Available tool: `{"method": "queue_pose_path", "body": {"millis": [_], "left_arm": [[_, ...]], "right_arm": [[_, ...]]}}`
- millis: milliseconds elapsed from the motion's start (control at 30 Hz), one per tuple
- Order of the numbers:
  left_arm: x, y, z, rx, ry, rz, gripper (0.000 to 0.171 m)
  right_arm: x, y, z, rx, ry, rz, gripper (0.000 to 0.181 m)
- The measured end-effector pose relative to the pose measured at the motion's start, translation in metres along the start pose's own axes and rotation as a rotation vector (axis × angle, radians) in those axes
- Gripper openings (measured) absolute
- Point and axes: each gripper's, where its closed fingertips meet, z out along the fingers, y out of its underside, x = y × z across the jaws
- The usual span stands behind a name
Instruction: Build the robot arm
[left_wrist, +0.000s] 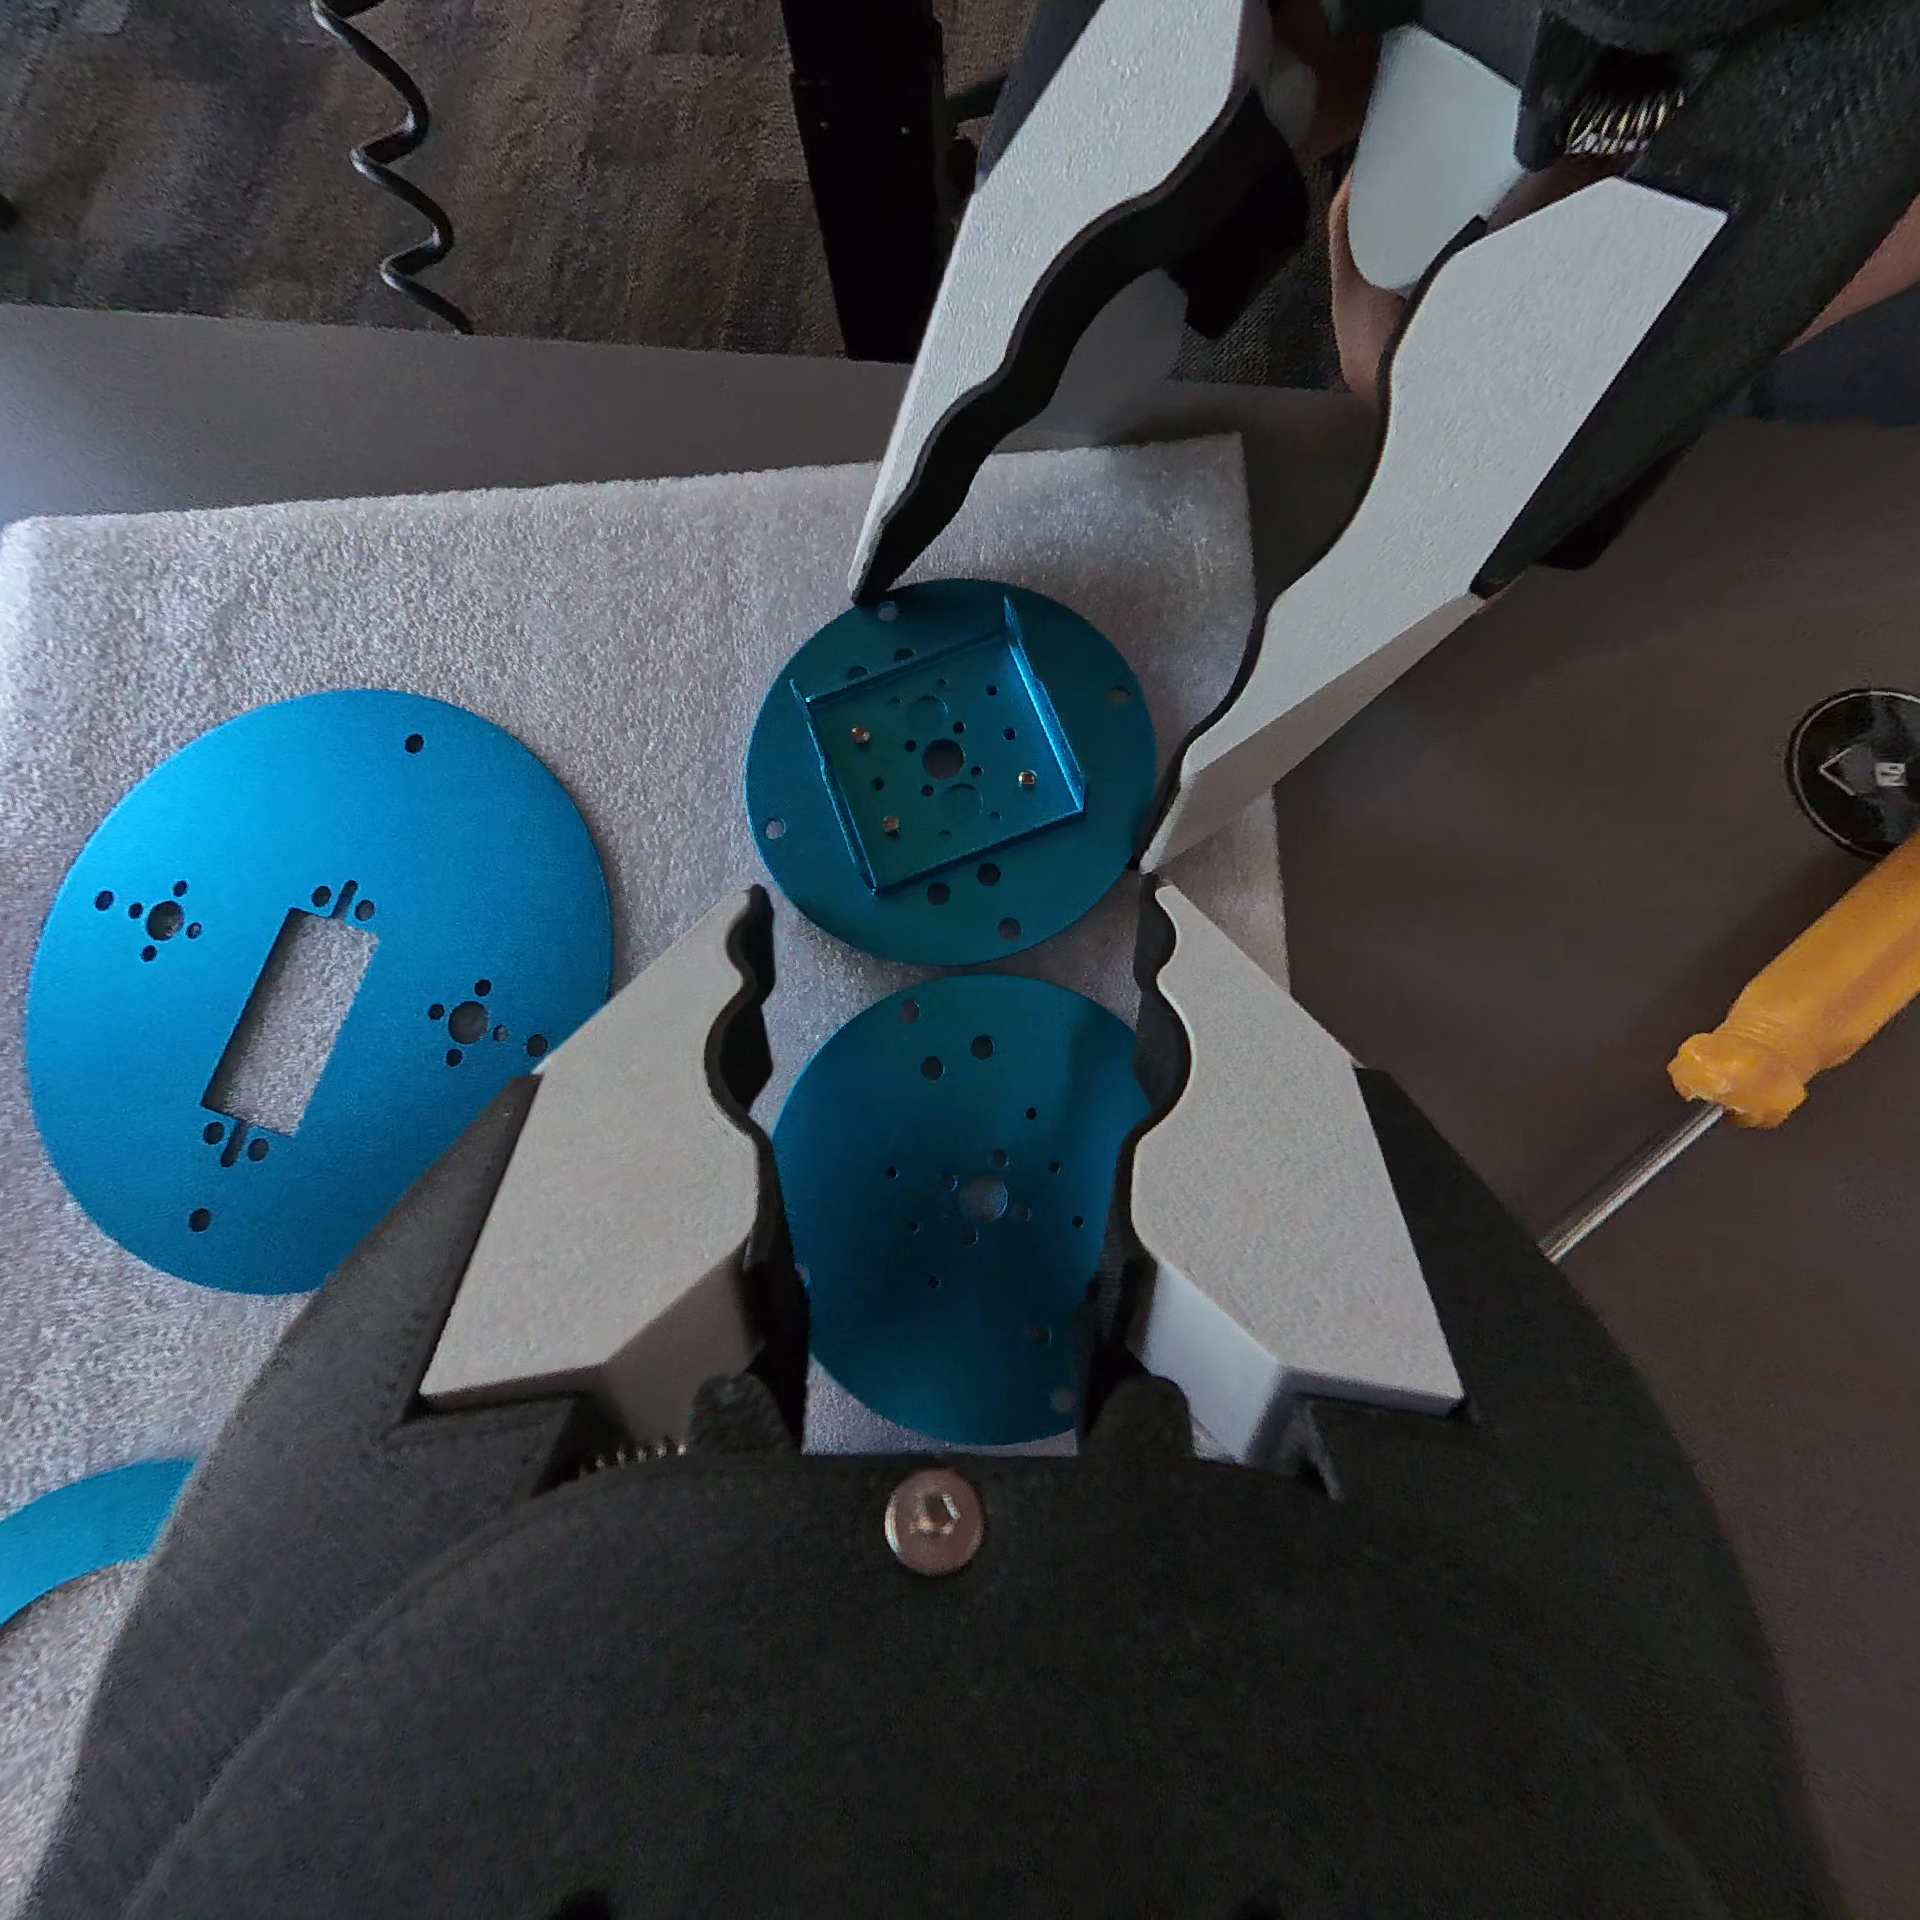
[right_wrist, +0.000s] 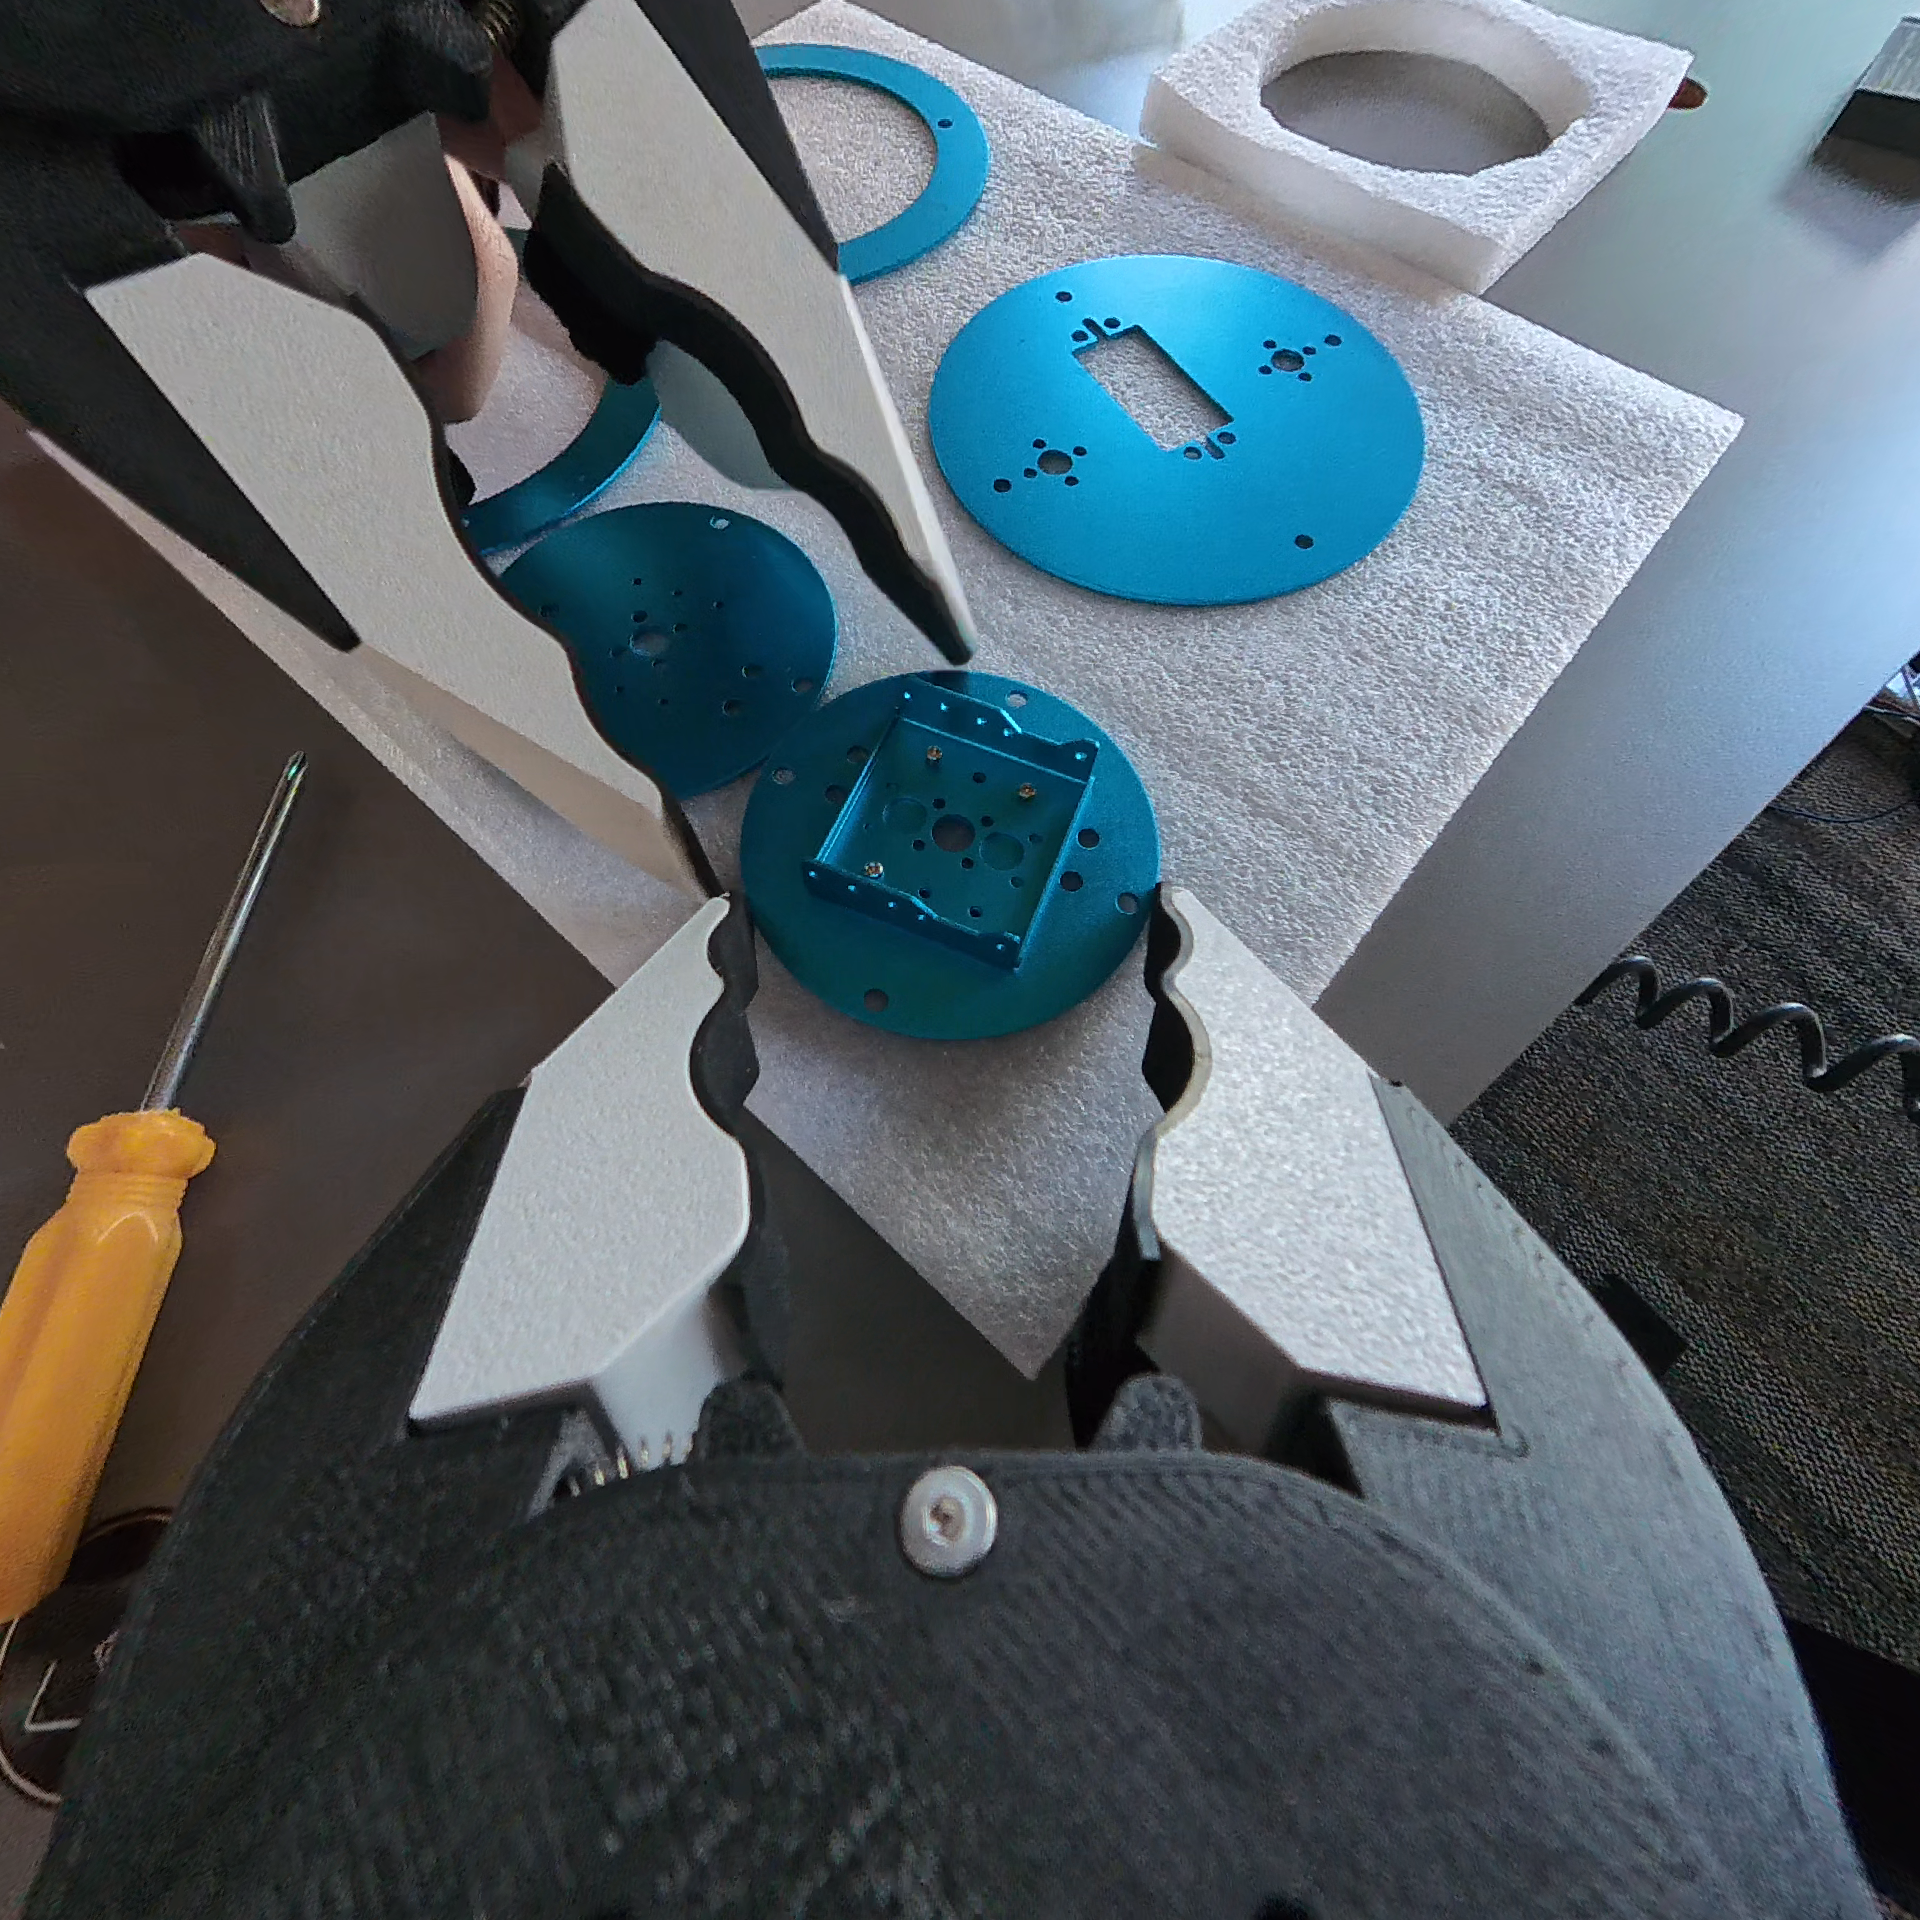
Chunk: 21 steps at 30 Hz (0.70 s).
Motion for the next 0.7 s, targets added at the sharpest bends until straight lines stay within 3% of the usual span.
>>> {"method": "queue_pose_path", "body": {"millis": [267,400,567,700], "left_arm": [[0.000,0.001,0.000,0.007,0.021,-0.025,0.070],[0.002,-0.007,-0.007,0.058,0.051,-0.036,0.087],[0.001,-0.048,-0.042,0.273,0.049,-0.018,0.088],[0.012,-0.102,-0.108,0.531,0.005,0.023,0.091]], "right_arm": [[-0.001,-0.002,-0.001,0.038,-0.011,-0.009,0.076],[-0.003,-0.015,-0.020,0.158,0.025,0.007,0.082],[-0.031,-0.027,-0.111,0.391,0.181,-0.058,0.082],[-0.108,0.016,-0.231,0.461,0.291,-0.084,0.055]]}}
